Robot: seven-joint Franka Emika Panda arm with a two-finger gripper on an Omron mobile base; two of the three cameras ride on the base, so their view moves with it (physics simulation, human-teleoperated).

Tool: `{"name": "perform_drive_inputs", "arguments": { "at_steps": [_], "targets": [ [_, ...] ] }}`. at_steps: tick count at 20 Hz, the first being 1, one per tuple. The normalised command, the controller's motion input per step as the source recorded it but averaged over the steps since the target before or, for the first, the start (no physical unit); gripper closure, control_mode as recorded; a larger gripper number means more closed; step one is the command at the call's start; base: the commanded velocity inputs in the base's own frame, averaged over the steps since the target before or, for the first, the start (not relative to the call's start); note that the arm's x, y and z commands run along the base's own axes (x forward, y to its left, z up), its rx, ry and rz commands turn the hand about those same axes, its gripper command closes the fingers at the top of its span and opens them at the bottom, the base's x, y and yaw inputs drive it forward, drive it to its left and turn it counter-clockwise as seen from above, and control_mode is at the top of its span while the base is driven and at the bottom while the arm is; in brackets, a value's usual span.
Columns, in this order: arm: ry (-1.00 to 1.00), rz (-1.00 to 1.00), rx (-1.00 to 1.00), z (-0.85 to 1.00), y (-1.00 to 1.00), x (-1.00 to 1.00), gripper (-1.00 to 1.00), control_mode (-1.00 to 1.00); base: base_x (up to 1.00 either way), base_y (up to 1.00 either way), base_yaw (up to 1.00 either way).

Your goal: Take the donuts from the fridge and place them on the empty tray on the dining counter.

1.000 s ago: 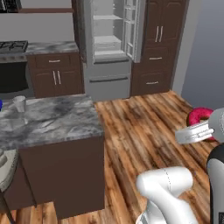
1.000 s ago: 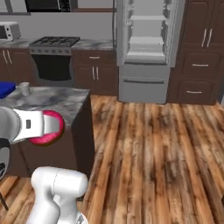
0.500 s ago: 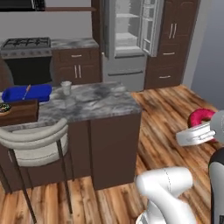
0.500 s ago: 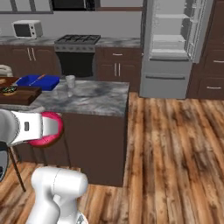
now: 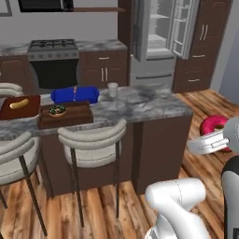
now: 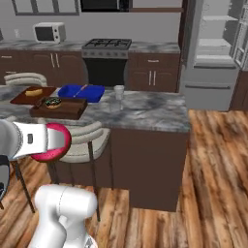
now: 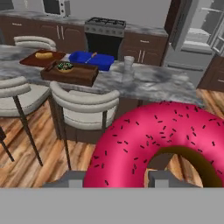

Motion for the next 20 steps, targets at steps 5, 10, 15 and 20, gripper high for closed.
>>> {"name": "perform_drive_inputs", "arguments": {
  "at_steps": [5, 10, 15, 20],
  "targets": [
    [0.0, 0.0, 0.0, 0.0, 0.0, 0.0, 1.0, 1.0, 0.18, 1.0, 0.0],
    [0.0, 0.0, 0.0, 0.0, 0.0, 0.0, 1.0, 1.0, 0.34, 0.87, 0.0],
    [0.0, 0.0, 0.0, 0.0, 0.0, 0.0, 1.0, 1.0, 0.31, 0.63, 0.0],
    [0.0, 0.0, 0.0, 0.0, 0.0, 0.0, 1.0, 1.0, 0.73, -0.15, 0.0]
  ]
}}
